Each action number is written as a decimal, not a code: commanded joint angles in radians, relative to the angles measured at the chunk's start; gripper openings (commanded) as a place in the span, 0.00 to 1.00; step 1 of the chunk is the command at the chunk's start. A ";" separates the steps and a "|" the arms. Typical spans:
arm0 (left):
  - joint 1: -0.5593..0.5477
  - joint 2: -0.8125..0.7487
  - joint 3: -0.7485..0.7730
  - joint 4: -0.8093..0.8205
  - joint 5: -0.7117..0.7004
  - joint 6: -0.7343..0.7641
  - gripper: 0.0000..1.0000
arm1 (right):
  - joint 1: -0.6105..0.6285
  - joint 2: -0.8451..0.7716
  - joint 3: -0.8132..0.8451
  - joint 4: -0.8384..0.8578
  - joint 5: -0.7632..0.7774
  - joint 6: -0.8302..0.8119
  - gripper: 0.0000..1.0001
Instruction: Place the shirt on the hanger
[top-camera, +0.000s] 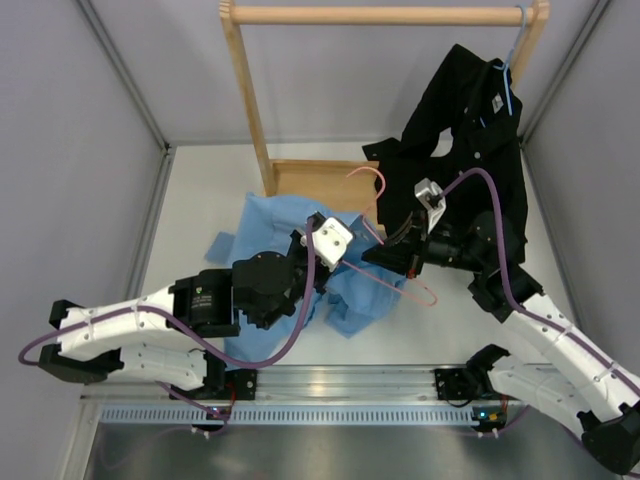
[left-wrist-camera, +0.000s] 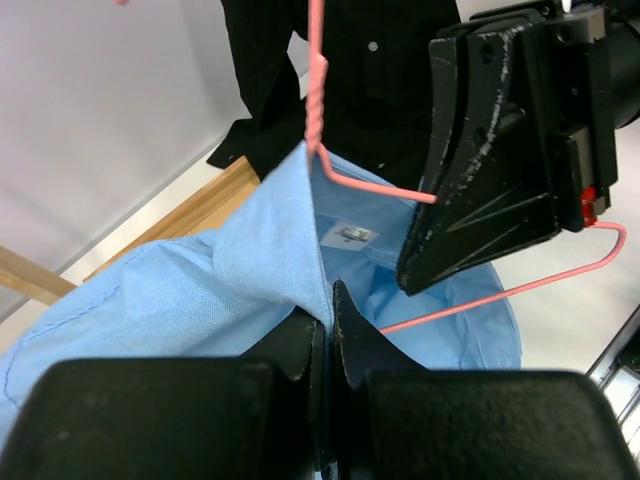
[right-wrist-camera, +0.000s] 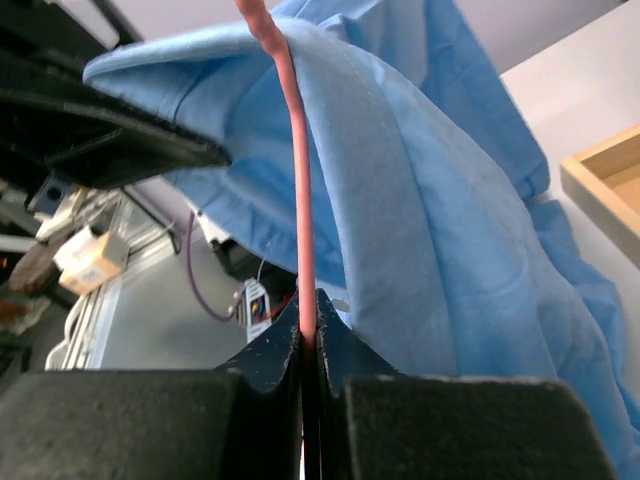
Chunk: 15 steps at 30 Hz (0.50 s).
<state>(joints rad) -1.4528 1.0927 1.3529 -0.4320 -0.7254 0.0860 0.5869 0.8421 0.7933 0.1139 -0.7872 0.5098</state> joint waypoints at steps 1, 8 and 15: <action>-0.003 0.009 0.031 0.064 0.052 -0.005 0.00 | 0.020 -0.014 0.014 0.116 0.155 0.015 0.00; -0.004 0.119 0.130 0.024 -0.012 -0.139 0.00 | 0.057 -0.009 0.092 -0.195 0.303 -0.131 0.00; -0.004 0.168 0.158 0.006 -0.225 -0.160 0.04 | 0.059 -0.067 0.041 -0.102 0.243 -0.131 0.00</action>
<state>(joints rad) -1.4536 1.2633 1.4624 -0.4454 -0.8154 -0.0299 0.6384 0.8299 0.8368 -0.0486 -0.5709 0.4026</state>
